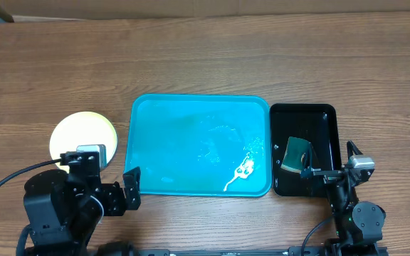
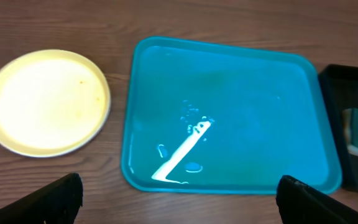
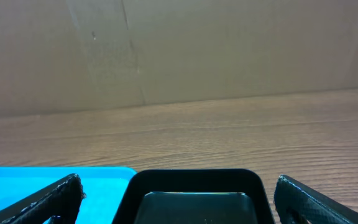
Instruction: Clean dirty plates on tray and stack at the side
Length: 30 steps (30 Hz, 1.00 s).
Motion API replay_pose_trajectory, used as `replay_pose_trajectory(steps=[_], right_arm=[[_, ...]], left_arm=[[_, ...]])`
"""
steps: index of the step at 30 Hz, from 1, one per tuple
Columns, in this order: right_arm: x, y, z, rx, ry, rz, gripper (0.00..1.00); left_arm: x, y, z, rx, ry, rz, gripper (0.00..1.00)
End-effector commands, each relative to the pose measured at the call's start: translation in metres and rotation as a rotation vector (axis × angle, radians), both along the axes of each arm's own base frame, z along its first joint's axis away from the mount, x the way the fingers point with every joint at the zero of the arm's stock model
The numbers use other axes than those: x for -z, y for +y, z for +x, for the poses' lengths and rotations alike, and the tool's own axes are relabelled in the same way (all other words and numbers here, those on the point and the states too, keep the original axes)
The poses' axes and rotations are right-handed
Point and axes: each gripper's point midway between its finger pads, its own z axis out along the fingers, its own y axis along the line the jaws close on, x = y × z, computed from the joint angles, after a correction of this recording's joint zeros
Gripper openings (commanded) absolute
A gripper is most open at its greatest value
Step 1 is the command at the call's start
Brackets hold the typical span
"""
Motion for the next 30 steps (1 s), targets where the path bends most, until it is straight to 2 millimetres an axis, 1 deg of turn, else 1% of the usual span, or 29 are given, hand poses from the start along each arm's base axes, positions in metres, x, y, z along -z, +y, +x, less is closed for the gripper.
replay_pose_trajectory(steps=[1, 5, 10, 13, 16, 24, 26, 27, 28, 30], right_arm=[[0.001, -0.001, 0.0, 0.001, -0.008, -0.003, 1.0], [0.001, -0.001, 0.0, 0.001, -0.008, -0.003, 1.0], [0.001, -0.001, 0.0, 0.001, -0.008, -0.003, 1.0], [0.001, -0.001, 0.0, 0.001, -0.008, -0.003, 1.0], [0.001, -0.001, 0.0, 0.001, -0.008, -0.003, 1.0], [0.001, -0.001, 0.0, 0.001, -0.008, -0.003, 1.0], [0.001, -0.001, 0.0, 0.001, -0.008, -0.003, 1.0], [0.001, -0.001, 0.0, 0.001, -0.008, -0.003, 1.0], [0.001, -0.001, 0.0, 0.001, -0.008, -0.003, 1.0], [0.001, -0.001, 0.0, 0.001, -0.008, -0.003, 1.0]], left_arm=[[-0.004, 0.007, 0.0, -0.023, -0.071, 0.056, 1.0], [0.002, 0.0, 0.01, 0.021, -0.216, 0.066, 1.0], [0.028, -0.011, 0.022, 0.068, -0.385, 0.057, 1.0], [0.042, -0.011, 0.03, 0.049, -0.477, 0.024, 1.0], [0.05, -0.011, 0.037, 0.04, -0.563, 0.006, 1.0], [0.038, -0.014, 0.057, 0.061, -0.833, 0.07, 1.0], [0.04, -0.015, 0.06, 0.065, -0.87, 0.077, 1.0], [0.045, -0.015, 0.061, 0.066, -0.874, 0.077, 1.0], [0.051, -0.015, 0.063, 0.066, -0.868, 0.077, 1.0], [0.072, -0.015, 0.065, 0.07, -0.796, 0.075, 1.0]])
